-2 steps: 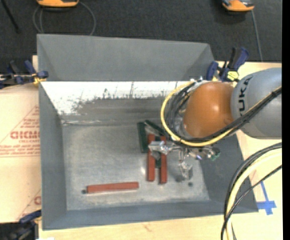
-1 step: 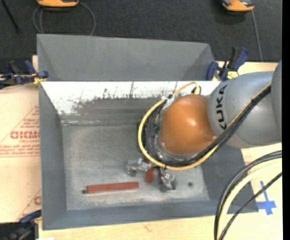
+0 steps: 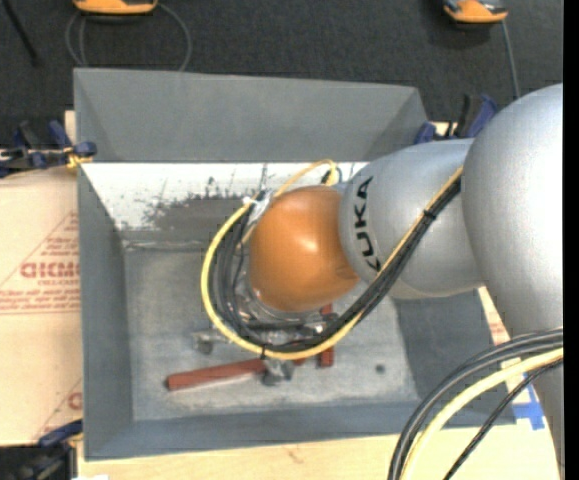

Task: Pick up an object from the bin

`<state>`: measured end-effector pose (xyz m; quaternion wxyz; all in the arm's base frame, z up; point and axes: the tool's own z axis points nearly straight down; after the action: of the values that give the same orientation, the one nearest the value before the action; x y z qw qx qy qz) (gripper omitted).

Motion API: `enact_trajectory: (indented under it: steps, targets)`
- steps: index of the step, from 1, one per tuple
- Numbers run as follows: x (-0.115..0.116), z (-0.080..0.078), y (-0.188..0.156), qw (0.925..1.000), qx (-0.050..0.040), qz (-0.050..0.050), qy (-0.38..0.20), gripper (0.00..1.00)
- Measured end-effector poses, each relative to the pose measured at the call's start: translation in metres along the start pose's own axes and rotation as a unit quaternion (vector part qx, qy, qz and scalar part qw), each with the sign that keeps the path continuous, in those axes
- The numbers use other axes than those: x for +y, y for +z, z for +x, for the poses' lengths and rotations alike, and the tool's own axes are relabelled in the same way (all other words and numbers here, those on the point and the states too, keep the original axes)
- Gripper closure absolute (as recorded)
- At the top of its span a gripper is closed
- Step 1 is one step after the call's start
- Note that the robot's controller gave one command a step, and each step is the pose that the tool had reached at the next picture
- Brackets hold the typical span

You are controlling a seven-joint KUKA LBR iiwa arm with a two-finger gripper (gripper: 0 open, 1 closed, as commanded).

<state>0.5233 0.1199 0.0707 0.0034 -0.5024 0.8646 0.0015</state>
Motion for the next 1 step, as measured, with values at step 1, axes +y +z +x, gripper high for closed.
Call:
enact_trajectory:
  steps: [1]
  targets:
    - [-0.0037,0.003,-0.0009,1.0,-0.0003,0.001,0.005,1.0]
